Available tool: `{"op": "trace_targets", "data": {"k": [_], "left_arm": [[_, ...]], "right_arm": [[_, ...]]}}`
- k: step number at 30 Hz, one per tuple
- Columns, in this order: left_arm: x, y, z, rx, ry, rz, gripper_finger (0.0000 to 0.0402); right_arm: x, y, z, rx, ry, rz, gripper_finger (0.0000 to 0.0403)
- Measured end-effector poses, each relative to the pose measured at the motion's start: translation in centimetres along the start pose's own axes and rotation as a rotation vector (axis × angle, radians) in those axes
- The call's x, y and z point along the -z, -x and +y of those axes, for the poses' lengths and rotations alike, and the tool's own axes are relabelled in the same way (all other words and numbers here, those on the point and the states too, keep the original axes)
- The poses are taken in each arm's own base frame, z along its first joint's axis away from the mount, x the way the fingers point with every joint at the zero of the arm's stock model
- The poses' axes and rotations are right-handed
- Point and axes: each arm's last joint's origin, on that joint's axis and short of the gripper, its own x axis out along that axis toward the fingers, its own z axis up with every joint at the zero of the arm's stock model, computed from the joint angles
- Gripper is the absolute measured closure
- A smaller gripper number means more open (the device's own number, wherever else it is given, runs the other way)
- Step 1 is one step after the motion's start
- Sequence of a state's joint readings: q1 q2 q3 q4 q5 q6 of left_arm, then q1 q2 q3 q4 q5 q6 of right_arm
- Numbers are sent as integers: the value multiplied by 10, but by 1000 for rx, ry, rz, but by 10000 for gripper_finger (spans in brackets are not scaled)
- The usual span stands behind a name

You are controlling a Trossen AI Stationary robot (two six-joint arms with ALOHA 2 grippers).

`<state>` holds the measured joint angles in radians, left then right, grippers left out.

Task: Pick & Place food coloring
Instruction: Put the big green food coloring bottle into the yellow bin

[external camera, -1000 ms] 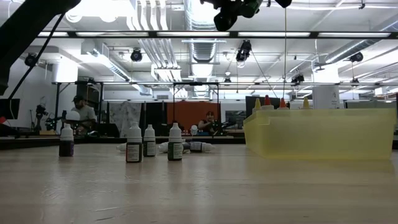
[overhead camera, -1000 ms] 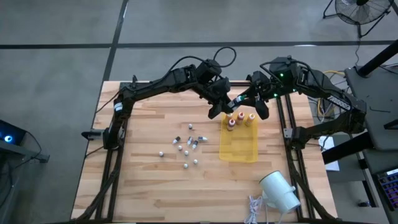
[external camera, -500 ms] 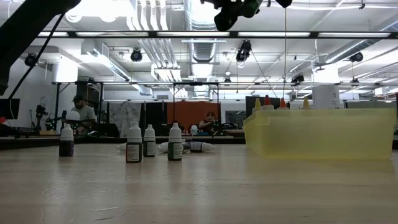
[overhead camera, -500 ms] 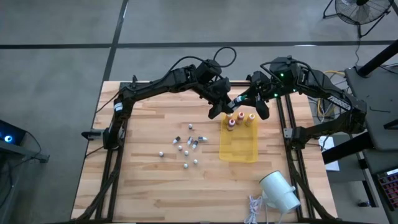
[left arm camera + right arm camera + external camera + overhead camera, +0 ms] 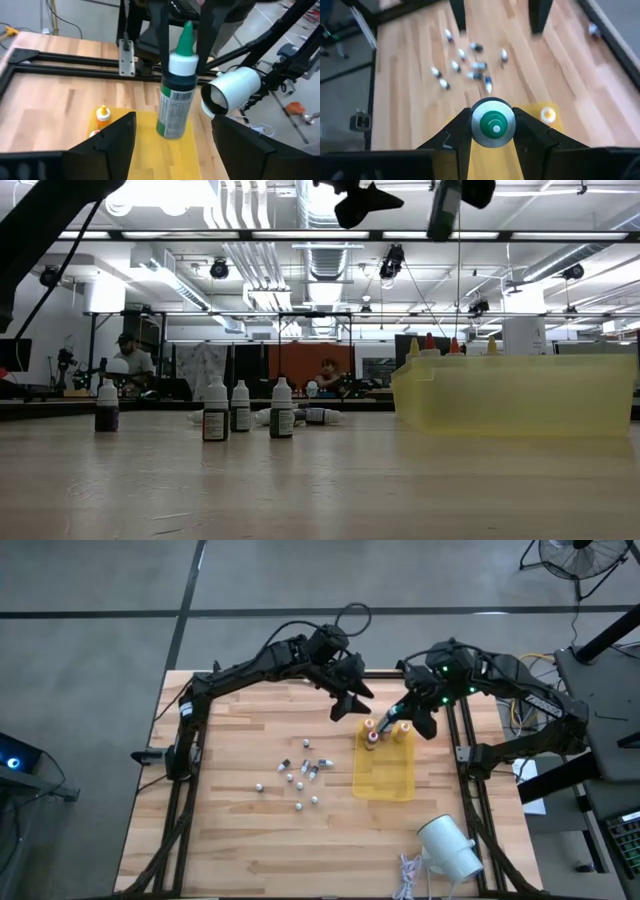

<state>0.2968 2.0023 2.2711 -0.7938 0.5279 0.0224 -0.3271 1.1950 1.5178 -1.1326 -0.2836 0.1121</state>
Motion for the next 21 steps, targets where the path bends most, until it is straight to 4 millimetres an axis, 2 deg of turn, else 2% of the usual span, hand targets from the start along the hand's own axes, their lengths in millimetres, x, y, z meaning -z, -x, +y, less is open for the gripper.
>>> {"op": "trace_targets", "data": {"k": [9, 15, 21], "left_arm": [[0, 7, 6, -20, 2, -1, 170], [0, 9, 9, -28, 18, -1, 170], [0, 10, 11, -47, 20, 1, 170]], "right_arm": [[19, -28, -9, 41, 18, 137, 294], [36, -55, -14, 169, 71, 246, 294], [50, -72, -13, 204, 29, 286, 294]]}}
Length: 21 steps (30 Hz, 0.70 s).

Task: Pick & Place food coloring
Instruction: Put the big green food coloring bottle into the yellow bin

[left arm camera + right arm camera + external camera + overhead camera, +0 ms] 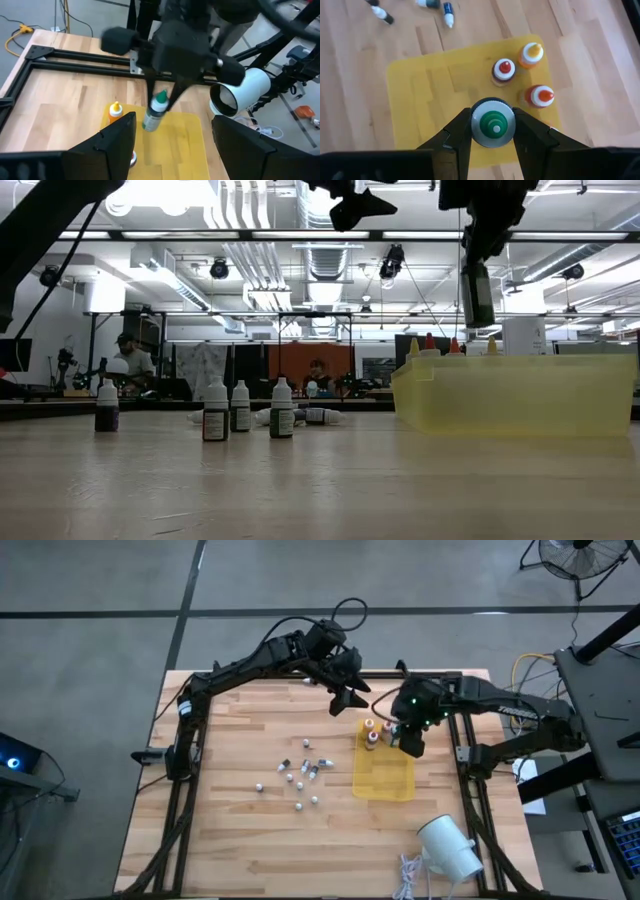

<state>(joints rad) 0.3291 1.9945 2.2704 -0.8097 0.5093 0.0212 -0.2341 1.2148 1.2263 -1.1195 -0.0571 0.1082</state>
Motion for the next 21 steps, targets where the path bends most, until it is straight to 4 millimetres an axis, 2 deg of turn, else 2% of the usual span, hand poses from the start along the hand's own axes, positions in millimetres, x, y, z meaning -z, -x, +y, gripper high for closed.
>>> {"op": "trace_targets", "data": {"k": [13, 21], "left_arm": [[0, 1, 2, -10, 1, -1, 170], [0, 1, 2, -11, 2, -1, 170]], "right_arm": [[13, -32, 19, 112, -123, -35, 294], [19, -43, 28, 193, -277, -93, 294]]}}
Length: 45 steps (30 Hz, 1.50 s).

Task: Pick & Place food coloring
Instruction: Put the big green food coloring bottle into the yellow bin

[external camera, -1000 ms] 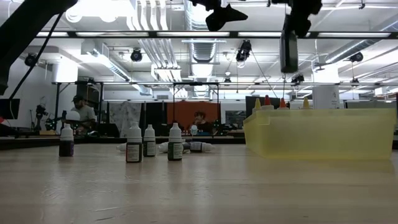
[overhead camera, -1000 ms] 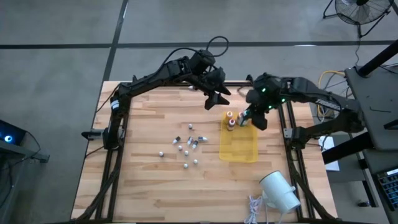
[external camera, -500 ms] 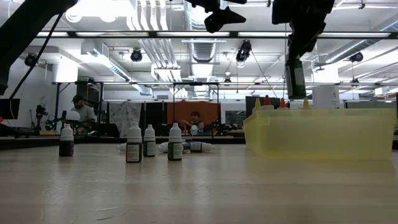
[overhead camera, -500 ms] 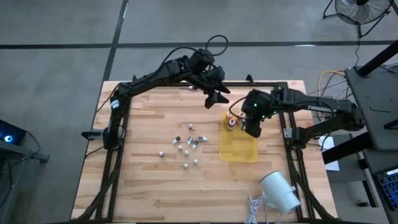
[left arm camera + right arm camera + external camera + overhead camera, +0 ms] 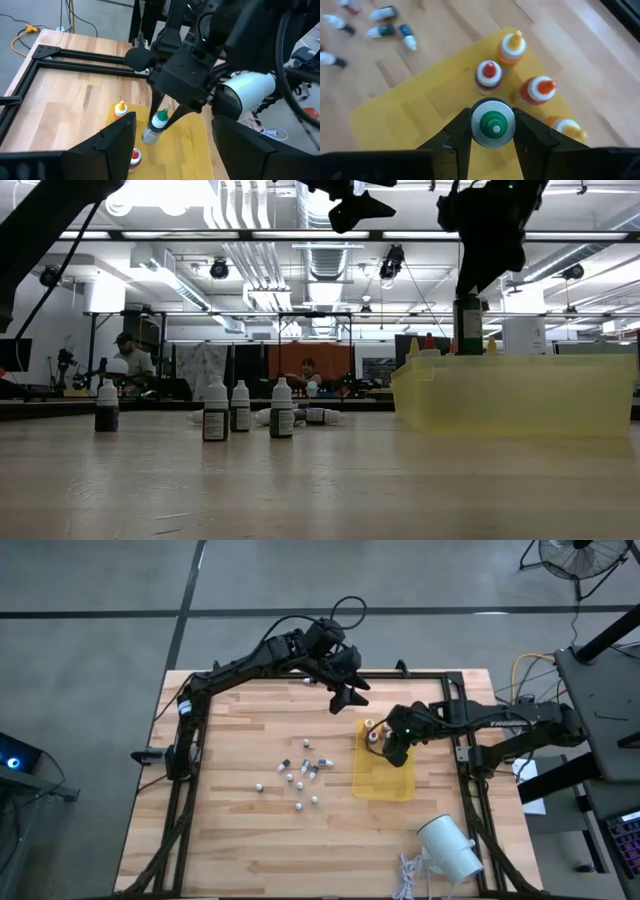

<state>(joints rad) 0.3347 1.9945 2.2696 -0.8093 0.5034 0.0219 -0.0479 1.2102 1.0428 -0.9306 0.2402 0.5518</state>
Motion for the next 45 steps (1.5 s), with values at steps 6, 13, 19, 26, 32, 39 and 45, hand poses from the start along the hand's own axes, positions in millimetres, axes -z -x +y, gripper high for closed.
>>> {"op": "trace_targets", "data": {"k": [6, 13, 19, 26, 32, 39, 45], "left_arm": [[0, 0, 1, -2, 1, 0, 170], [0, 0, 1, -3, 1, 0, 170], [0, 1, 1, -3, 2, 1, 170], [1, 1, 1, -4, 8, 12, 170], [1, 1, 2, -4, 8, 12, 170], [1, 1, 2, -4, 8, 12, 170], [1, 1, 2, -4, 8, 12, 170]], "right_arm": [[13, -6, 6, 48, -60, 2, 294], [20, -4, 14, 88, -128, -55, 294], [27, -10, 14, 131, -208, -72, 295], [37, -21, 14, 148, -239, -76, 295], [44, -32, 12, 173, -279, -109, 295], [51, -45, 11, 152, -318, -129, 295], [55, -49, 8, 183, -314, -140, 295]]}}
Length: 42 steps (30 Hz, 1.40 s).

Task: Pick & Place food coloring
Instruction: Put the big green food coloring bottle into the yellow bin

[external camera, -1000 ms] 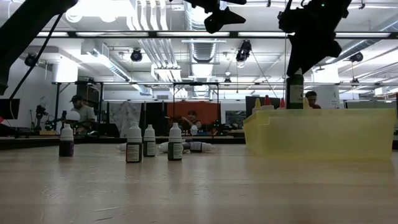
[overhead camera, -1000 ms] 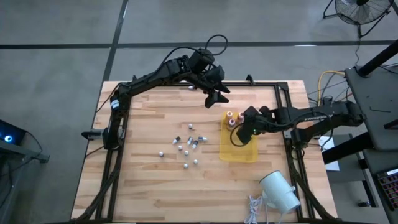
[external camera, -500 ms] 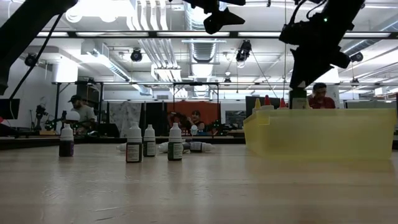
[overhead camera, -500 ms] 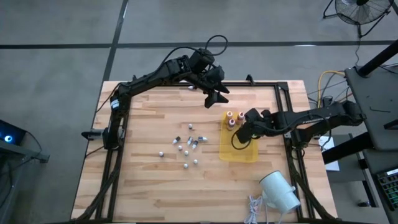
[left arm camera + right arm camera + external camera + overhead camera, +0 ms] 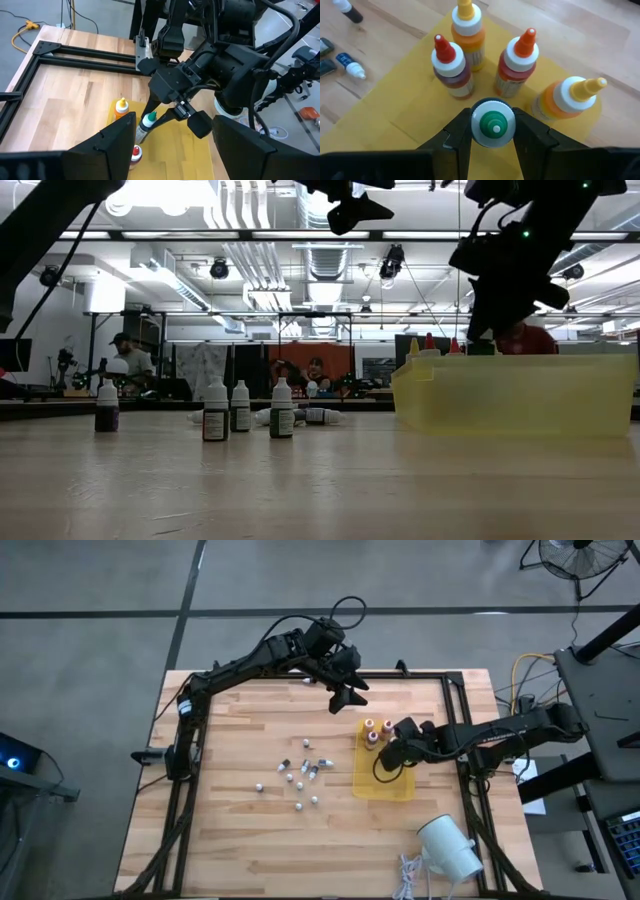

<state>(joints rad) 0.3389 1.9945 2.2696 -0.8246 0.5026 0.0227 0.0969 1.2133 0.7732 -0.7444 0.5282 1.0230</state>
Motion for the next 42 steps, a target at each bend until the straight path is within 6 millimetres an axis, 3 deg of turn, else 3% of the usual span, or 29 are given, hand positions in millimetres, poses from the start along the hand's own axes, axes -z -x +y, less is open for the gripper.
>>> {"op": "trace_targets", "data": {"k": [42], "left_arm": [[0, 0, 0, -4, 23, -1, 170]], "right_arm": [[8, -16, -12, 37, -40, 43, 287]]}}
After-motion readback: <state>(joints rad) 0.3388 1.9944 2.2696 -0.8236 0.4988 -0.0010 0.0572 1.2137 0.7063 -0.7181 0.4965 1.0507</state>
